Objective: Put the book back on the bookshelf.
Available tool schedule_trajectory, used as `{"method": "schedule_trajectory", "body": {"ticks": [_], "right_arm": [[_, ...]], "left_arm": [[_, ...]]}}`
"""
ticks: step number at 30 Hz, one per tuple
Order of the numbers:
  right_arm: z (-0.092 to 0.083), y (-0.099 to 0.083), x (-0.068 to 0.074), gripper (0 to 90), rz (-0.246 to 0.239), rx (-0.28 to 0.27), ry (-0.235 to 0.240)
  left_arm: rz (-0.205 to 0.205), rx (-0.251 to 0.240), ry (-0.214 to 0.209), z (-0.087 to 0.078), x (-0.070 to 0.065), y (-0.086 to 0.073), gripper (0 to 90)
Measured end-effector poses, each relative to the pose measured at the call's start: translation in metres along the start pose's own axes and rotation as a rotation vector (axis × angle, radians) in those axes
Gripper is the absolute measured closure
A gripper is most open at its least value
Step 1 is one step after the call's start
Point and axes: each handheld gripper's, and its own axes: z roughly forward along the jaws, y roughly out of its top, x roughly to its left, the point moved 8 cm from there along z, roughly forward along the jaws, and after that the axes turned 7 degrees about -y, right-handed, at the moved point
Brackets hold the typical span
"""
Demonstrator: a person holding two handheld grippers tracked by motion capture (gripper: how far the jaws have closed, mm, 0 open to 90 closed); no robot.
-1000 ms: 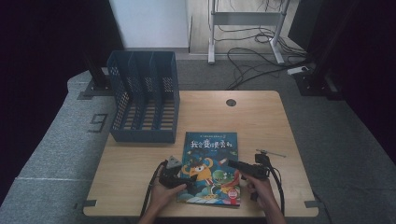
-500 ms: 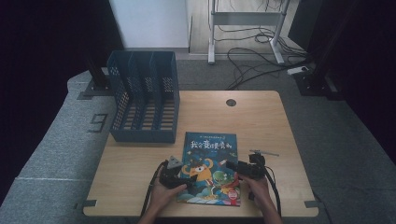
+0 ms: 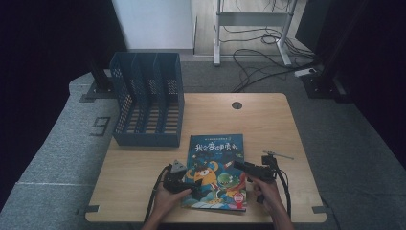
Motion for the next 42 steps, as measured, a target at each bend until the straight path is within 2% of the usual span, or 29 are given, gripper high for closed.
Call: {"method": "schedule_trajectory", "body": {"ticks": [2, 5, 6, 7, 8, 10, 15, 19, 28, 42], "right_arm": [[-0.002, 0.000, 0.002, 27.6, 0.020, 0.001, 0.028], [-0.002, 0.000, 0.002, 28.1, 0.035, 0.011, 0.042], [-0.002, -0.001, 0.002, 31.3, 0.043, 0.022, 0.050], [0.000, -0.003, 0.004, 31.4, 0.060, 0.051, 0.095], [0.003, -0.006, 0.006, 31.9, 0.070, 0.063, 0.119], [0.008, -0.007, 0.007, 32.0, 0.036, 0.053, 0.067], [0.014, -0.008, 0.003, 34.1, -0.101, 0.038, -0.041], [0.018, -0.008, 0.000, 37.4, -0.161, 0.021, -0.088], [0.021, -0.003, -0.006, 44.4, -0.165, -0.003, -0.075], [0.028, 0.006, -0.010, 47.0, -0.162, 0.002, -0.066]], "left_arm": [[-0.005, -0.003, -0.006, 0.000, 0.000, 0.000, 15.1], [-0.005, -0.004, -0.005, 0.000, 0.000, 0.000, 15.1], [-0.007, -0.005, -0.009, -0.001, 0.001, 0.000, 15.1], [-0.014, -0.008, -0.015, -0.001, 0.001, 0.000, 14.8], [-0.012, -0.007, -0.014, -0.001, 0.001, 0.000, 15.0], [-0.006, -0.005, -0.011, -0.001, 0.001, 0.000, 15.2], [0.002, -0.001, -0.006, 0.000, 0.000, 0.000, 15.4], [0.006, 0.001, -0.003, 0.000, 0.000, 0.000, 15.5], [0.007, 0.001, -0.007, 0.000, 0.000, 0.000, 15.5], [0.014, 0.006, -0.006, -0.001, 0.000, -0.001, 15.6]]}}
